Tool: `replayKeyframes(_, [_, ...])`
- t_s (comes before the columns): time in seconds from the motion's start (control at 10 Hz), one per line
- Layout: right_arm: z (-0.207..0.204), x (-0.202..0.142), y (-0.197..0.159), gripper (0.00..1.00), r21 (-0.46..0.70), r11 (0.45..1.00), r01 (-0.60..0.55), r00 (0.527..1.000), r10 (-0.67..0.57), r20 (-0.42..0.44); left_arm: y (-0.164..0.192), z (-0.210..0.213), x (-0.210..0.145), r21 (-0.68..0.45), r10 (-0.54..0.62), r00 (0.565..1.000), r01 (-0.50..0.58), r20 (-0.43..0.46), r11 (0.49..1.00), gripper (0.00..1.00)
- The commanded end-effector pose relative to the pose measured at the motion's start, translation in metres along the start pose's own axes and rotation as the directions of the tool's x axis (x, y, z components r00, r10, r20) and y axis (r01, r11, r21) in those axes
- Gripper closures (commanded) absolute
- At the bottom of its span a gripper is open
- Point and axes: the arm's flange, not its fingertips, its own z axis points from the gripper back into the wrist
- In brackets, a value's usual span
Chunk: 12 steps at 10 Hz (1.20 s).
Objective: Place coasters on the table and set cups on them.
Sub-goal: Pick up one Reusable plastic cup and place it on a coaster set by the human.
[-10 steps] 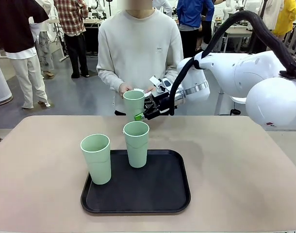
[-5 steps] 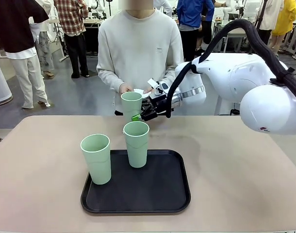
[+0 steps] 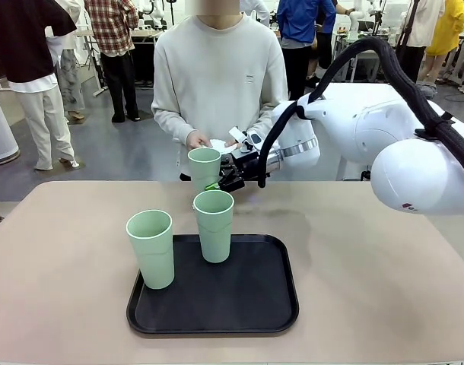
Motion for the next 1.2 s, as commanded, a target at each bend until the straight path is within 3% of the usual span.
replayKeyframes(0.0, [0.0017, 0.0015, -0.0097, 0.17, 0.003, 1.0, 0.012, 1.0, -0.011, -0.028, -0.0002, -0.0011, 0.0012, -0.013, 0.001, 1.0, -0.001, 0.012, 1.0, 0.0])
replayKeyframes(1.1, [0.0074, -0.0057, -0.0111, 0.17, -0.006, 1.0, -0.016, 0.998, 0.015, -0.064, -0.0002, -0.0011, 0.0012, -0.013, 0.001, 1.0, -0.001, 0.012, 1.0, 0.0])
